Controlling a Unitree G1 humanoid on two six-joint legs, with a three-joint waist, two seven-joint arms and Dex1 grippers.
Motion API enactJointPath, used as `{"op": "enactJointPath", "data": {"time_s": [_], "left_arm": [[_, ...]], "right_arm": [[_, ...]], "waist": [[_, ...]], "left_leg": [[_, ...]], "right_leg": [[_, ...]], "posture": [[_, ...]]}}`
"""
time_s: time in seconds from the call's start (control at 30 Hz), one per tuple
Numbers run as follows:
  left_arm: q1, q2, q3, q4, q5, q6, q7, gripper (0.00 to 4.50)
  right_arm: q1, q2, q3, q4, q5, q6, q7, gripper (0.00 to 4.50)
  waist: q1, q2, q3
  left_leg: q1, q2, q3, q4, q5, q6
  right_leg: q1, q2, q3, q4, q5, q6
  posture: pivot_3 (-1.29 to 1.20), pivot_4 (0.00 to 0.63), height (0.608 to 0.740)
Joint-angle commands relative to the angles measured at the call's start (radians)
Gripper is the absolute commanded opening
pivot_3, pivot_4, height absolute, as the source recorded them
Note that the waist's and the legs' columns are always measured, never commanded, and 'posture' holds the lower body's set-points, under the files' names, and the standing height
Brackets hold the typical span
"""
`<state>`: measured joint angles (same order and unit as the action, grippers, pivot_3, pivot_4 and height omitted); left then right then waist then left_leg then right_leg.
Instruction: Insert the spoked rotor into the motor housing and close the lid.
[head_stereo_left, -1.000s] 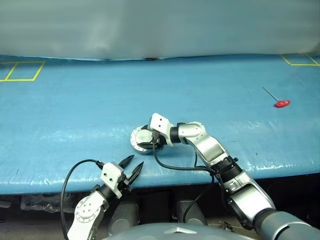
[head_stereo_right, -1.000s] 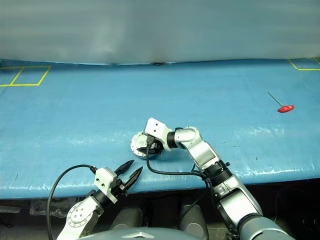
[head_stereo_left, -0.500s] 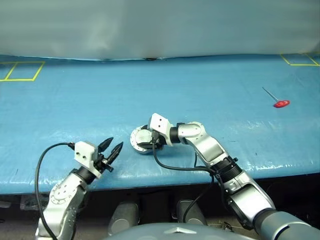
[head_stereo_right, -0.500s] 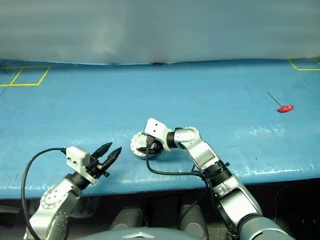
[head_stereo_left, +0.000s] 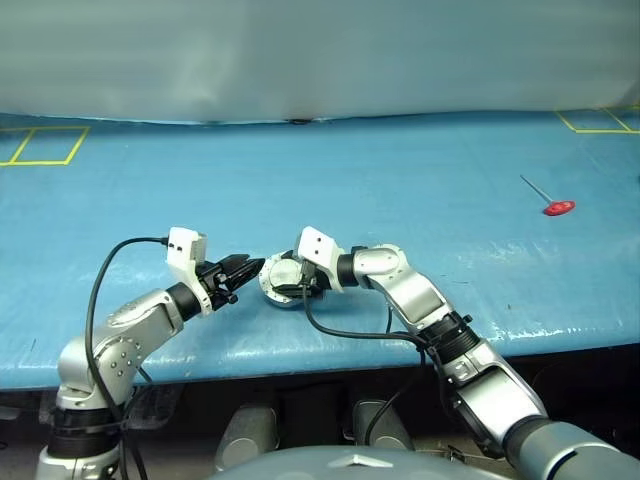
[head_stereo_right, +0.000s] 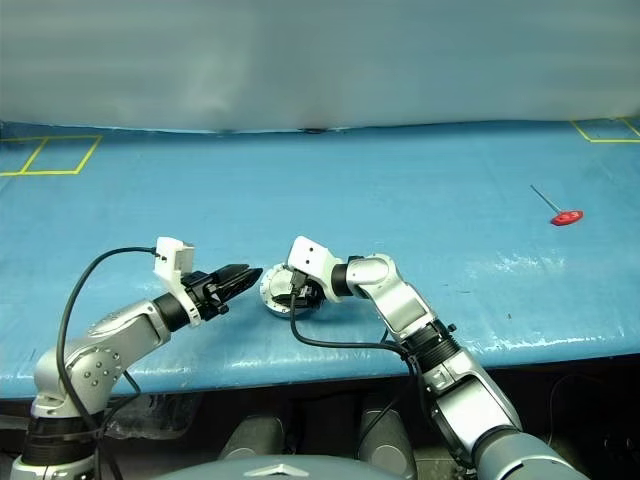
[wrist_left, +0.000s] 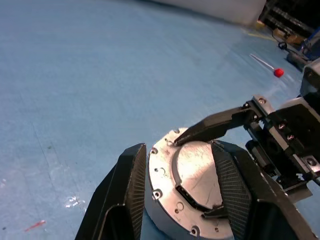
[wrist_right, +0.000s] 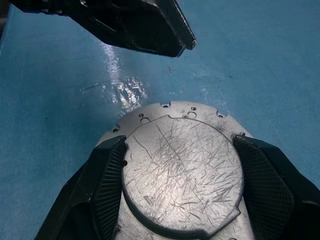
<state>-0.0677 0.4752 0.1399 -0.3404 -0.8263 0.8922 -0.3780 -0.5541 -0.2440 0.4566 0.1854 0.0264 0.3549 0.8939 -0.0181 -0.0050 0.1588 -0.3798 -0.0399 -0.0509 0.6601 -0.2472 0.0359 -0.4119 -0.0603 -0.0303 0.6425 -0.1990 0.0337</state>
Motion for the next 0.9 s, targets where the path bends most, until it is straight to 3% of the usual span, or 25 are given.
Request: {"op": "enactJointPath", "data": {"time_s": [0.03,0.1,0.33,0.9], "left_arm": [[-0.045,0.009,-0.007,0.025,0.021,0.024,0.005,2.25],[-0.058,0.015,-0.012,0.042,0.051,0.015,0.005,2.25],[-0.057,0.036,0.003,0.043,0.066,0.022,-0.039,0.02],[-0.148,0.039,-0.094,0.092,0.093,0.118,-0.098,0.02]], "right_arm": [[0.007,-0.016,0.006,0.033,-0.04,0.017,-0.026,3.06],[0.009,-0.018,0.005,0.03,-0.041,0.018,-0.027,3.06],[0.01,-0.02,0.004,0.029,-0.043,0.017,-0.029,3.06],[0.015,-0.024,0.009,0.026,-0.047,0.016,-0.025,3.06]], "waist": [[0.0,0.0,0.0],[0.0,0.0,0.0],[0.002,0.0,0.0],[0.004,0.0,0.0]], "left_leg": [[0.0,0.0,0.0,0.0,0.0,0.0],[0.0,0.0,0.0,0.0,0.0,0.0],[0.0,0.0,-0.001,-0.003,0.0,-0.002],[0.0,0.0,-0.002,-0.005,0.001,-0.003]], "right_leg": [[0.0,0.0,0.0,0.0,0.0,0.0],[0.0,-0.001,0.0,0.0,0.0,0.0],[-0.001,-0.003,0.002,-0.001,0.0,-0.001],[-0.001,-0.003,0.002,-0.002,-0.001,-0.002]], "posture": [[0.0,0.15,0.74],[0.0,0.15,0.74],[0.0,0.15,0.74],[0.0,0.15,0.74]]}}
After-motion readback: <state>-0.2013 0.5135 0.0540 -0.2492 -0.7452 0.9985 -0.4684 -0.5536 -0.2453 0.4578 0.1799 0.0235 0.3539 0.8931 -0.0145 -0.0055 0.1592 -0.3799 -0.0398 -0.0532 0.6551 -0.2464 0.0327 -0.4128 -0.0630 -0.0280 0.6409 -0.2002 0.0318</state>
